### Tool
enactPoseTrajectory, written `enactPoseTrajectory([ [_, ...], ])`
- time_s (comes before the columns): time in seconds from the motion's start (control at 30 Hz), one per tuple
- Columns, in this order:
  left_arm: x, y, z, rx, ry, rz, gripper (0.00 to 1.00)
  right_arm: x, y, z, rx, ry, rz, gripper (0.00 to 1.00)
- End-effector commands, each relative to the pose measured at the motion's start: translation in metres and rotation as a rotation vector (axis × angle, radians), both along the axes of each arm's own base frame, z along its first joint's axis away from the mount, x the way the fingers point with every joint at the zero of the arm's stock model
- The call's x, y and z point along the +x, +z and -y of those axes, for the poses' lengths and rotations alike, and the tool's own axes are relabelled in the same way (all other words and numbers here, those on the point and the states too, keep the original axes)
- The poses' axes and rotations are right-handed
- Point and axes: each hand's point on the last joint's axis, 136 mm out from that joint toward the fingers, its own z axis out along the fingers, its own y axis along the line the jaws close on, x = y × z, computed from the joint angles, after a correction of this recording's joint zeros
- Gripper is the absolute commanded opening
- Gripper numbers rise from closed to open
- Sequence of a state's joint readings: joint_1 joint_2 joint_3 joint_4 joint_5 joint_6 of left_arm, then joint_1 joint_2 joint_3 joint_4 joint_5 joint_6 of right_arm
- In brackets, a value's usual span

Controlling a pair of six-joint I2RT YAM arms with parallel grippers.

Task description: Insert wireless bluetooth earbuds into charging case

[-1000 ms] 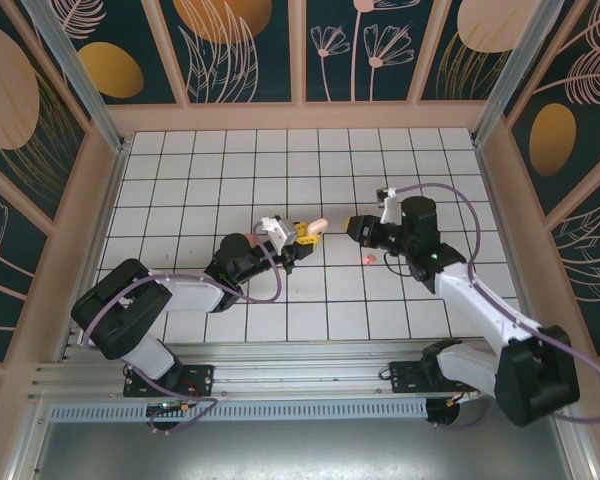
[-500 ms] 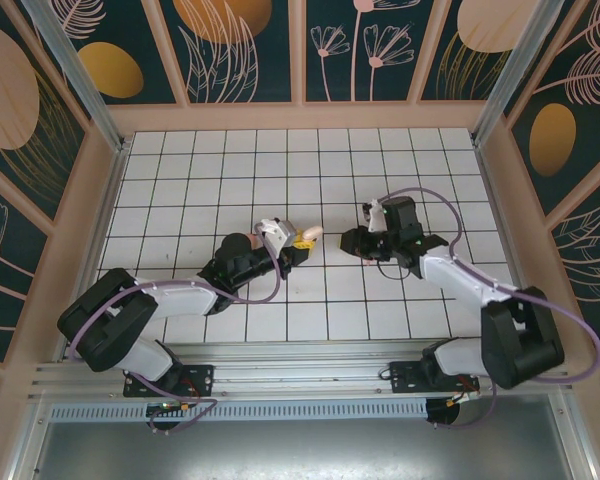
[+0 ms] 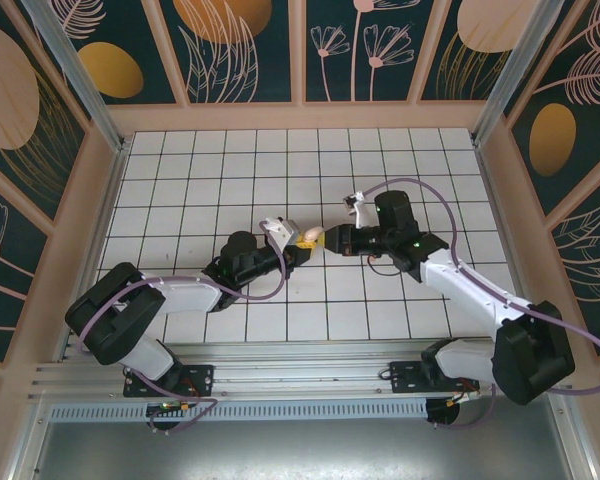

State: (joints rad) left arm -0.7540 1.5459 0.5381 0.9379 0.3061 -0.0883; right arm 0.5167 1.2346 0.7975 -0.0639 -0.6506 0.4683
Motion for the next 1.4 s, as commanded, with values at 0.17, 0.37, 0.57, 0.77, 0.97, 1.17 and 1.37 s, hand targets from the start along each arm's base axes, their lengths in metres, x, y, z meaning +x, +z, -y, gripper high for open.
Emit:
enactPoseTrajectory([
  [0.17, -0.010, 0.017, 0.012, -0.045, -0.088, 0.037, 0.13, 0.019, 0.027, -0.016, 0.028, 0.032, 0.118, 0.18],
  [0.37, -0.021, 0.020, 0.015, -0.054, -0.149, 0.053, 0.13, 0.033, 0.033, -0.016, 0.045, 0.005, 0.159, 0.17],
  [0.57, -0.024, 0.015, 0.015, -0.044, -0.165, 0.040, 0.13, 0.039, 0.044, -0.015, 0.057, -0.008, 0.195, 0.17],
  [0.77, -0.025, 0.016, 0.015, -0.048, -0.167, 0.045, 0.13, 0.039, 0.041, -0.014, 0.055, -0.012, 0.191, 0.17],
  [0.97, -0.018, 0.013, 0.013, -0.045, -0.128, 0.038, 0.13, 0.035, 0.051, -0.011, 0.065, -0.013, 0.216, 0.17],
  [1.17, -0.009, 0.012, 0.011, -0.076, -0.075, 0.030, 0.13, 0.027, 0.076, -0.001, 0.097, -0.043, 0.287, 0.17],
  [1.37, -0.005, 0.018, 0.012, -0.108, -0.062, 0.047, 0.13, 0.019, 0.084, 0.011, 0.116, -0.093, 0.311, 0.18],
])
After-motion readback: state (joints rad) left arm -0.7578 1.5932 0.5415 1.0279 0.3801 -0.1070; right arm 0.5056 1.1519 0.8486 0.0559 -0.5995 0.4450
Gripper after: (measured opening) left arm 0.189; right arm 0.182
